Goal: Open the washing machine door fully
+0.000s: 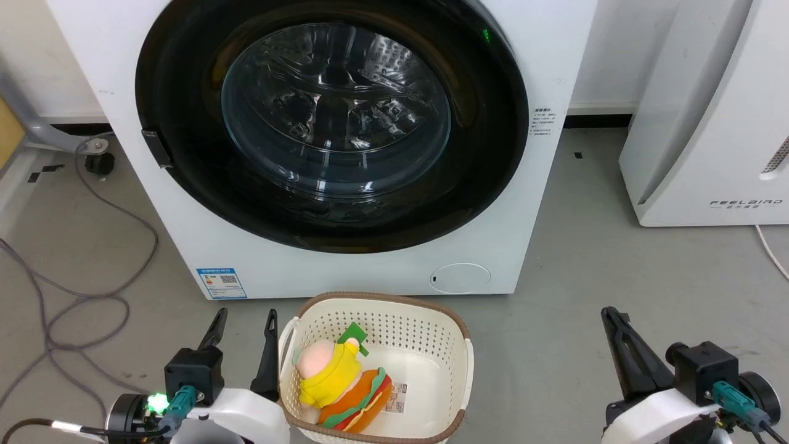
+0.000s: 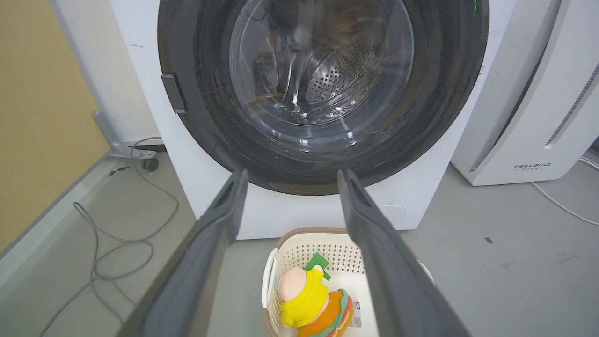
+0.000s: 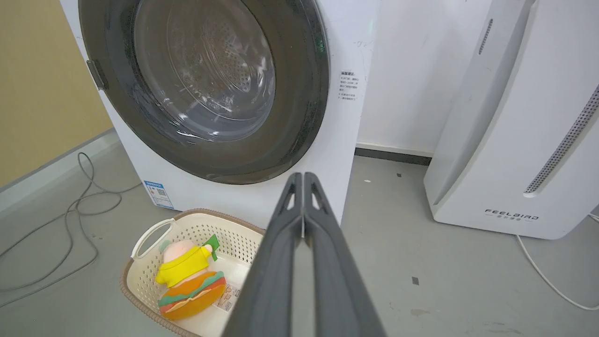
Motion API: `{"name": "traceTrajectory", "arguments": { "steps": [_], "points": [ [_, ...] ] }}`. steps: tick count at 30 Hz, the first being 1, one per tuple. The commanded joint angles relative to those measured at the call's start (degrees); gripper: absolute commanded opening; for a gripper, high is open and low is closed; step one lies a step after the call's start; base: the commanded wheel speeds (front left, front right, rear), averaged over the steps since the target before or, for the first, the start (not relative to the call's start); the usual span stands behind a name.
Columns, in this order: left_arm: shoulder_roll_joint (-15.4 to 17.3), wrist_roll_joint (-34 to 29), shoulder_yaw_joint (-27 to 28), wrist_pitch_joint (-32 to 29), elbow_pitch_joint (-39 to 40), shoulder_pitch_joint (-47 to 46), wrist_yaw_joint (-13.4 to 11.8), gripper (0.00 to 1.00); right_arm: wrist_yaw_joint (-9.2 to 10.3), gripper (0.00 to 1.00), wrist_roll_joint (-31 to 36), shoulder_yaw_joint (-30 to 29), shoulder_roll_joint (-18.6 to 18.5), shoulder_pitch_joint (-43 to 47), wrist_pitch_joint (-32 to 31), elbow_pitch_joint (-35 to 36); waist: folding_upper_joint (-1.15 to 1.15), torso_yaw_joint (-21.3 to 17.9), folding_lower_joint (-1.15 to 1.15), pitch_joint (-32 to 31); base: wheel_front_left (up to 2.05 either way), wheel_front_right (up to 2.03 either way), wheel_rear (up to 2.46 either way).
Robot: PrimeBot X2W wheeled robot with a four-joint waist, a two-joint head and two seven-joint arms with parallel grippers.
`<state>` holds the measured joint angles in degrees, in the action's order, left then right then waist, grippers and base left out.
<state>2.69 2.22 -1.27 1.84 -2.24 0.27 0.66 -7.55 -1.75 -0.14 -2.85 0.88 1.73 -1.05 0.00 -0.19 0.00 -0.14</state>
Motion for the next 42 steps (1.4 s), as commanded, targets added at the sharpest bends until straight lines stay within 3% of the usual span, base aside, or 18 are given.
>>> {"name": "traceTrajectory", "arguments": {
  "steps": [1,12,20,27,42],
  "points": [
    [0.04,0.43,-0.31,0.67,-0.42,-0.3,0.1,1.0,0.01,0.0,-0.66,-0.21,0.0,0.77,0.78,-0.2,0.0,-0.01,0.0,0.0,0.0,0.0,0.0],
    [0.06,1.62,-1.01,1.86,-1.26,-0.57,0.32,1.0,0.02,0.0,-4.46,-0.81,-0.01,0.84,1.97,-0.76,0.0,-0.07,0.0,0.05,0.0,0.0,0.0],
    [0.07,2.64,-1.61,2.82,-1.44,-0.75,0.36,1.0,0.02,0.0,-14.58,-0.99,-0.01,0.12,2.93,-2.2,0.0,-0.03,0.0,0.02,0.0,0.0,0.0],
    [0.08,3.33,-1.88,3.65,-1.48,-0.83,0.42,1.0,0.02,0.0,-28.41,-0.59,-0.01,-1.21,3.76,-2.46,0.0,-0.18,0.0,0.23,0.0,0.0,0.0],
    [0.1,4.7,-2.27,5.45,-0.69,-2.48,0.91,1.0,0.03,0.0,-44.46,-3.0,-0.2,-11.78,5.56,-9.23,0.0,0.16,0.0,2.83,0.0,0.0,0.0]
  ]
}}
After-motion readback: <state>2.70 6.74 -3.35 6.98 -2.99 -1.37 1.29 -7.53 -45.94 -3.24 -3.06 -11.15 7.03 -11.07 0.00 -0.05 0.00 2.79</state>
